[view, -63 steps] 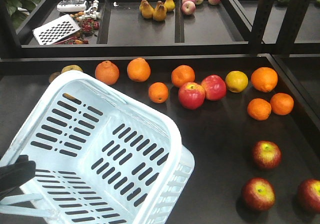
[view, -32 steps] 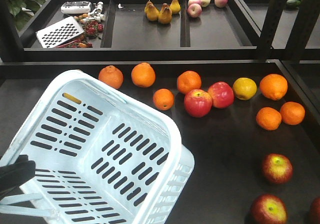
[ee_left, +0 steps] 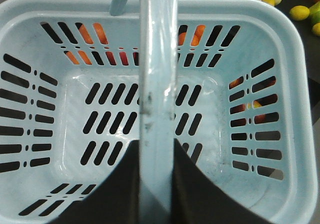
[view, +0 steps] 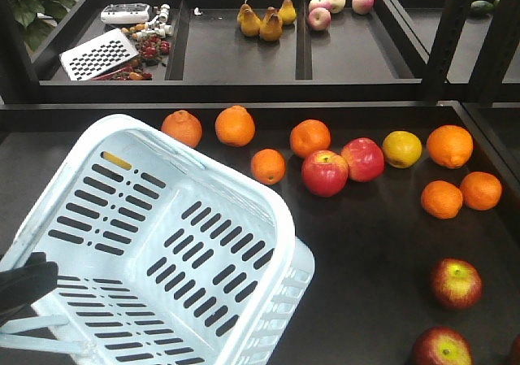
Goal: Pick three apples into basket with both arms
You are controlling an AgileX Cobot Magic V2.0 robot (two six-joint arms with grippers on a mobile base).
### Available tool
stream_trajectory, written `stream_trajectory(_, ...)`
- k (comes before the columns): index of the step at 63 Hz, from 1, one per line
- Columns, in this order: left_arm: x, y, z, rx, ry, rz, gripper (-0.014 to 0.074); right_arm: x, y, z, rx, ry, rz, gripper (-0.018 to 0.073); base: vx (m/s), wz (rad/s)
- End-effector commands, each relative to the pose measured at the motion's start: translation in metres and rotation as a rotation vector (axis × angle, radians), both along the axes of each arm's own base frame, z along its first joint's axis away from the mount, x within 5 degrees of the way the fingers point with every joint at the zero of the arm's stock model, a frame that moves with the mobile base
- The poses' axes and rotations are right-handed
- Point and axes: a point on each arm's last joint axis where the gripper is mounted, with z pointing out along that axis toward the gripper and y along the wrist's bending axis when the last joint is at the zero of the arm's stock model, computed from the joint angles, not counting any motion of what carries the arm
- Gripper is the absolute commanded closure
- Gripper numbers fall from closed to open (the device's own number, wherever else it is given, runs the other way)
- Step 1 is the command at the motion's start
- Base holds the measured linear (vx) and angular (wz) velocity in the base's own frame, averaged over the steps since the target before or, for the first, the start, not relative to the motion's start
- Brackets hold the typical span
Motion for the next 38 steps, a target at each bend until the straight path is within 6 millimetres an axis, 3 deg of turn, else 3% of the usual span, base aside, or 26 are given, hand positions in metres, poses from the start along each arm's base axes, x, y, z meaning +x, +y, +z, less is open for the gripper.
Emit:
stream_trajectory(1, 0.0024, 0.0002, 0.0181, -0.097, -0.085, 0.036, 0.0603, -0.0001, 0.0001, 0.0029, -0.015, -0.075, -0.001, 0.0564, 0.00, 0.00)
stream_trajectory(38, 0.0024, 0.0002, 0.0181, -0.097, -0.085, 0.036, 0.0603, -0.0001, 0.0001, 0.0029, -0.015, -0.075, -0.001, 0.0564, 0.00, 0.00)
